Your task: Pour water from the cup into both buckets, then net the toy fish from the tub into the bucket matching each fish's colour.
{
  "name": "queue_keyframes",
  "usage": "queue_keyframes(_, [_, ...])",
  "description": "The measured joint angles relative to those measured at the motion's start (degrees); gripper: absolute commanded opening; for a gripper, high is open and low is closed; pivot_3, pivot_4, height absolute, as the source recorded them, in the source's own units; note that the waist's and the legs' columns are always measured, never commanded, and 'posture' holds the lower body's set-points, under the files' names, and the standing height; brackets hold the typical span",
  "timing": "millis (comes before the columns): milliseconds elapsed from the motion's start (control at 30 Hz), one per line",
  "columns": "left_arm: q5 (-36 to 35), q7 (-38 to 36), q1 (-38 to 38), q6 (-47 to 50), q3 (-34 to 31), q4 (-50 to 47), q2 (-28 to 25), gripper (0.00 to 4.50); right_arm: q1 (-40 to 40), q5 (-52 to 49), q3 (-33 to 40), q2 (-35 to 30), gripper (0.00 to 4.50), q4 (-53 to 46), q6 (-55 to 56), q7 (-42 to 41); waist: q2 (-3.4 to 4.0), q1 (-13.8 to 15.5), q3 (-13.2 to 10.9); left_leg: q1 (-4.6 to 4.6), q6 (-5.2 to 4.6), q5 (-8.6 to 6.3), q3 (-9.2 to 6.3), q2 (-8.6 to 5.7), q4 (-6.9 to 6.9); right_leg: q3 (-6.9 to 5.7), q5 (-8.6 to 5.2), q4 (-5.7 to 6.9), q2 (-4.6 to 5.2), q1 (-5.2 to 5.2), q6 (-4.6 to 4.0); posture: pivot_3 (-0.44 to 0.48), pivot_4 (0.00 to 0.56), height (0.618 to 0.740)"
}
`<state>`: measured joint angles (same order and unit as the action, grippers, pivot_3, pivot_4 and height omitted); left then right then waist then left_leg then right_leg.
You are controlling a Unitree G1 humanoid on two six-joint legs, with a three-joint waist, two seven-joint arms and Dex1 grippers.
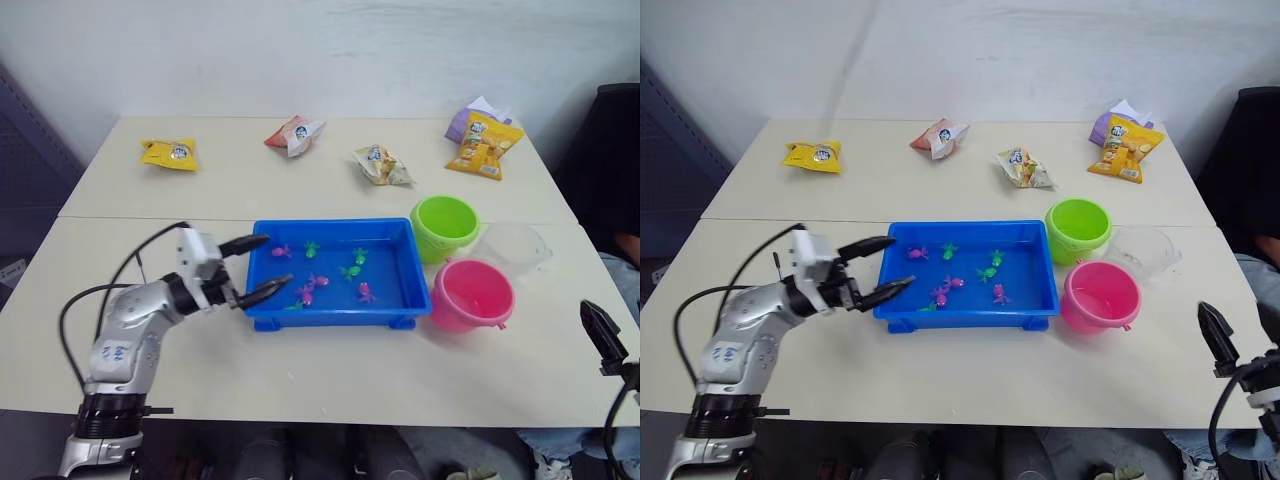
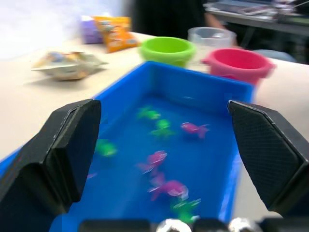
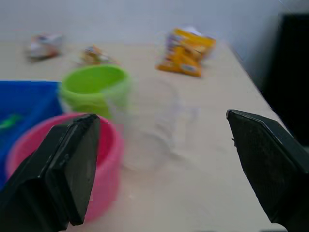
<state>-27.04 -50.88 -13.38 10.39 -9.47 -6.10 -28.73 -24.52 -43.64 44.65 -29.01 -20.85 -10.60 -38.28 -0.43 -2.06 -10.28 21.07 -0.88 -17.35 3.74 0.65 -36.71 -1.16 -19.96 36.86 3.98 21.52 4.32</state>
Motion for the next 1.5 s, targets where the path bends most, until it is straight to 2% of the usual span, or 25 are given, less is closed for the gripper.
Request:
queue_keyframes(100, [1.4, 2.7, 4.3, -3.5, -5.7, 1.4, -1.9, 4.5, -2.9, -2.8, 1.1, -6.3, 4.45, -4.0, 0.6, -10.9, -0.04, 0.5, 0.0, 0.02, -0.04, -0.03, -0.04, 0.0, 0.02, -0.03, 0.0, -0.1, 0.01, 0.0, 0.0, 0.0, 0.15, 0.738])
queue_keyframes(167, [3.5, 6.1, 6.1, -6.8, -10.4, 3.3, -2.0, 4.5, -2.4, -3.4, 0.4, -8.2, 4.45, -7.3, 1.1, -15.1, -0.22, 0.6, -0.1, 0.06, -0.05, -0.04, -0.09, 0.0, 0.03, -0.07, 0.0, -0.14, 0.03, 0.0, 0.0, 0.0, 0.15, 0.738])
queue_keyframes(333, [6.2, 15.1, 12.5, -10.2, -20.9, 5.0, -2.3, 4.5, 1.7, -1.8, -6.0, -8.8, 4.45, -10.5, 5.8, -21.1, -0.56, 0.5, -0.1, 0.06, -0.08, -0.09, -0.1, 0.0, 0.2, -0.09, 0.0, -0.36, 0.1, 0.0, -0.01, 0.0, 0.15, 0.738])
queue_keyframes(400, [7.6, 18.5, 17.3, -8.6, -24.6, 6.1, -2.6, 4.5, 4.4, 0.3, -10.5, -7.8, 4.45, -10.0, 7.9, -22.9, -0.66, 0.0, 0.0, 0.0, -0.09, -0.18, -0.02, 0.0, 0.29, -0.04, 0.0, -0.45, 0.11, -0.01, -0.01, 0.0, 0.15, 0.738])
queue_keyframes(433, [9.9, 21.8, 22.5, -6.1, -27.1, 8.6, -2.8, 4.5, 6.4, 2.0, -14.6, -6.6, 4.45, -8.7, 9.2, -23.9, -0.65, 0.2, 0.0, 0.05, -0.12, -0.2, -0.04, -0.02, 0.33, -0.09, 0.0, -0.54, 0.14, 0.03, -0.02, 0.0, 0.15, 0.738])
queue_keyframes(567, [11.6, 27.9, 26.8, -3.8, -32.2, 9.2, -0.6, 4.5, 7.5, 4.7, -20.0, -5.9, 4.45, -7.0, 12.1, -27.5, -0.92, 2.0, -0.1, 0.17, -0.12, -0.2, -0.16, -0.02, 0.32, -0.28, -0.02, -0.67, 0.23, 0.0, -0.05, 0.0, 0.15, 0.738])
queue_keyframes(633, [10.2, 31.6, 29.9, -0.3, -35.6, 4.8, 1.5, 4.5, 8.9, 6.5, -23.2, -5.6, 4.45, -4.2, 15.8, -31.6, -0.95, 2.3, -0.1, 0.15, -0.14, -0.25, -0.14, -0.05, 0.36, -0.4, -0.03, -0.86, 0.44, -0.16, -0.08, 0.0, 0.15, 0.738])
queue_keyframes(700, [8.3, 36.0, 30.6, 6.7, -35.3, -0.3, 5.2, 4.5, 12.1, 8.4, -25.9, -4.5, 4.45, 0.4, 18.9, -33.7, -0.94, 2.1, -0.1, 0.16, -0.04, -0.35, -0.11, -0.09, 0.38, -0.43, -0.02, -0.89, 0.49, -0.16, -0.07, 0.0, 0.15, 0.738])
queue_keyframes(800, [7.6, 38.6, 26.6, 13.0, -32.2, -5.0, 3.6, 4.5, 17.5, 9.2, -28.8, -4.4, 4.45, 0.8, 19.6, -33.3, -0.95, 2.0, -0.1, 0.15, -0.09, -0.11, -0.2, -0.08, 0.39, -0.56, -0.01, -0.77, 0.48, -0.15, -0.08, 0.0, 0.15, 0.738])
queue_keyframes(900, [7.0, 42.3, 17.3, 22.8, -29.2, -7.9, 0.0, 4.5, 23.4, 9.7, -32.1, -3.7, 4.45, 1.1, 19.1, -31.6, -0.93, 2.0, -0.1, 0.13, 0.03, 0.05, -0.24, -0.08, 0.48, -0.66, 0.02, -0.71, 0.48, -0.14, -0.14, 0.0, 0.15, 0.738])
queue_keyframes(1033, [7.0, 46.1, 9.4, 35.4, -24.9, -7.0, -1.9, 4.5, 23.8, 10.3, -34.4, -3.4, 4.45, 1.5, 18.0, -29.5, -0.9, 1.8, -0.1, 0.18, 0.32, 0.13, -0.2, -0.08, 0.55, -0.81, 0.03, -0.76, 0.47, -0.1, -0.13, 0.0, 0.15, 0.738])
queue_keyframes(1100, [8.3, 48.6, 3.3, 41.4, -20.9, -2.6, -1.8, 4.5, 22.4, 10.3, -34.1, -3.6, 4.45, 1.4, 17.8, -28.9, -0.91, 2.0, -0.1, 0.24, 0.31, 0.12, -0.23, -0.08, 0.49, -0.98, 0.03, -0.66, 0.46, -0.09, -0.11, 0.0, 0.15, 0.738])
queue_keyframes(1200, [10.1, 50.6, -5.0, 45.2, -17.5, 6.0, -1.8, 4.5, 21.0, 10.2, -32.9, -4.6, 4.45, 1.0, 17.7, -28.4, -1.01, 2.2, -0.2, 0.31, 0.3, 0.11, -0.24, -0.08, 0.25, -1.16, 0.04, -0.38, 0.48, -0.08, -0.1, 0.0, 0.15, 0.738])
queue_keyframes(1300, [12.2, 52.0, -13.0, 44.6, -14.3, 15.4, -1.4, 4.5, 18.7, 9.6, -31.8, -4.9, 4.45, 0.4, 17.8, -28.4, -1.07, 2.3, -0.1, 0.31, 0.3, 0.12, -0.23, -0.08, 0.1, -1.39, 0.05, -0.38, 0.55, -0.15, -0.07, 0.0, 0.15, 0.738])
queue_keyframes(1500, [14.5, 52.4, -20.3, 41.7, -10.9, 28.9, -0.2, 4.5, 13.7, 8.9, -30.4, -4.5, 4.45, -2.5, 18.3, -27.2, -1.07, 1.9, -0.2, 0.22, 0.43, 0.14, -0.13, 0.01, 0.0, -1.64, 0.05, -0.25, 0.56, -0.09, -0.08, 0.0, 0.15, 0.738])
